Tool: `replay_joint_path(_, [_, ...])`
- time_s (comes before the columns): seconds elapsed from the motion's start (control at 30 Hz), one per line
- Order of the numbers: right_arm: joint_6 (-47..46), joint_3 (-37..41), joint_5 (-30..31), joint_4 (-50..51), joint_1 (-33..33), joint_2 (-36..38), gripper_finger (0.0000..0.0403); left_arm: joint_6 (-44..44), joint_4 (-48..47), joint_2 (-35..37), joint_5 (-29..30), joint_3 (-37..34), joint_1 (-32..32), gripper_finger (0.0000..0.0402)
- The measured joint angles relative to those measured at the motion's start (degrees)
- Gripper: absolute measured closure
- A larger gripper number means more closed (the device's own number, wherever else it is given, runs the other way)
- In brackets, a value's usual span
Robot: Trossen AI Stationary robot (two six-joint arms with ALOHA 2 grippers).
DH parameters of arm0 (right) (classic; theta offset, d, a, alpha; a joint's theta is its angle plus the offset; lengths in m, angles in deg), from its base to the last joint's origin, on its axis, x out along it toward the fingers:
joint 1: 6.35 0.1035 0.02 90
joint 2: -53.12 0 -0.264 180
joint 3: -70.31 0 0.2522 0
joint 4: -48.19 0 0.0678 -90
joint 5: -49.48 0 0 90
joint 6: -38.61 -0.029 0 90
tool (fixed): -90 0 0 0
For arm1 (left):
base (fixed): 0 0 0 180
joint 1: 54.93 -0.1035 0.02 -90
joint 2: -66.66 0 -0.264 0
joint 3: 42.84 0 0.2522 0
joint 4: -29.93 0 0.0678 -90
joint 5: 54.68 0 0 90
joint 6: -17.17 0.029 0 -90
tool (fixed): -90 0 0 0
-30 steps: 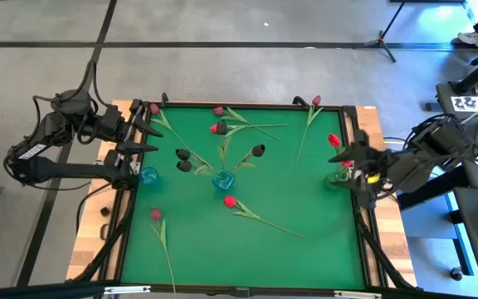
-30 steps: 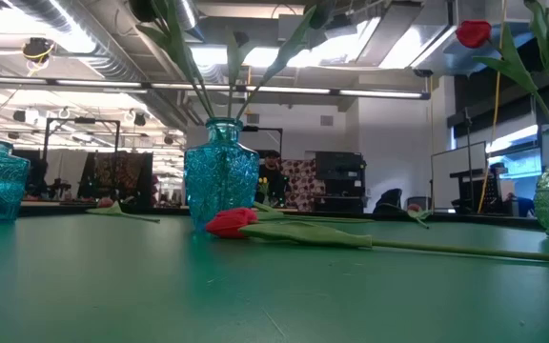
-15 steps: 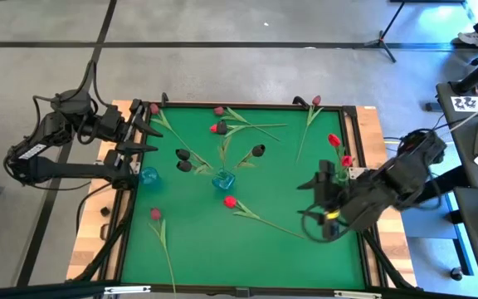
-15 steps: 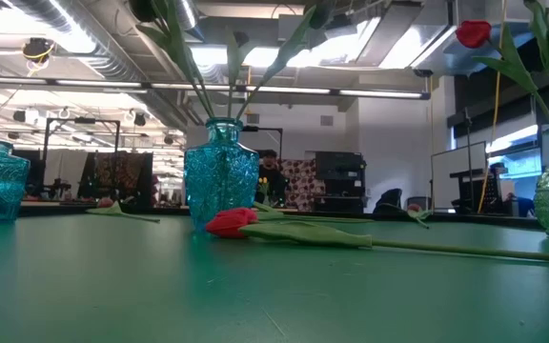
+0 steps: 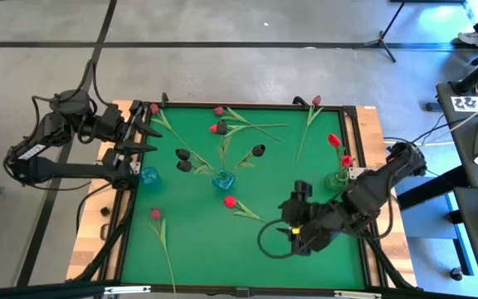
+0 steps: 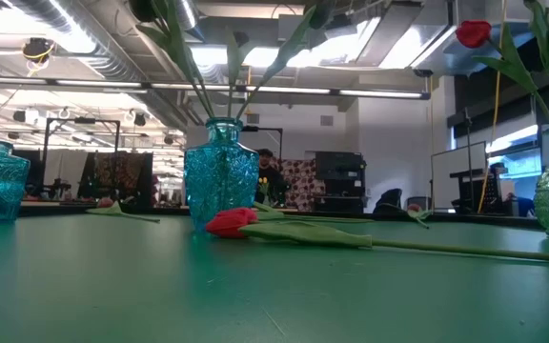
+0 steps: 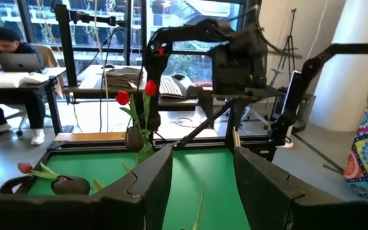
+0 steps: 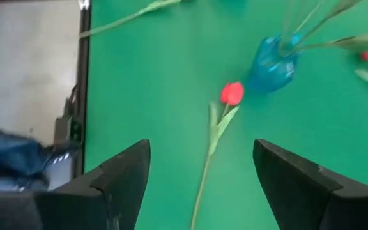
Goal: Sort flowers into vase by color
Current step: Put the bottom red tulip into the green vase
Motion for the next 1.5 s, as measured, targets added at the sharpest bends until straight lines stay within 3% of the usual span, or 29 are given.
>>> replay_joint_path(0.2, [0.01,0.02,-8.47,2.31,1.15,-1.69,0.0126,-3.03,0.01,0.23,0.03,0.0,0.0,0.0238])
replay_joint_path(0.4, [-8.74,2.62,-7.34,0.02,1.92,-2.48,0.0126,-4.39,0.02,0.23,0.16,0.0,0.0,0.0238])
replay_joint_path(0.57, [-15.72,4.17,-3.44,-0.43,-5.13,-4.55,0.0126,-3.5,0.04,0.24,2.62,0.0,0.0,0.0238])
replay_joint_path(0.73, [-15.15,4.28,-0.67,-0.17,-15.53,-4.3,0.0126,-4.39,-0.08,0.51,2.78,0.0,0.0,0.0238])
replay_joint_path(0.83, [-16.6,4.31,2.36,3.34,-18.31,-3.59,0.0126,-4.37,-1.16,0.83,2.72,0.0,0.0,0.0238])
replay_joint_path(1.03, [-26.61,4.31,21.3,11.61,-14.13,0.94,0.0126,-4.42,-3.03,1.14,2.64,0.0,0.0,0.0238])
replay_joint_path(1.2, [-37.14,4.23,29.95,18.97,-7.05,4.75,0.0126,-4.48,-3.02,1.09,2.62,0.0,0.0,0.0238])
replay_joint_path(1.33, [-37.23,4.67,30.8,20.05,-0.67,5.06,0.0126,-4.46,-3.0,1.09,2.62,0.0,0.0,0.0238])
replay_joint_path(1.5, [-34.86,11.7,23.27,11.76,5.13,4.93,0.0126,-4.46,-2.97,1.09,2.62,0.0,0.0,0.0238])
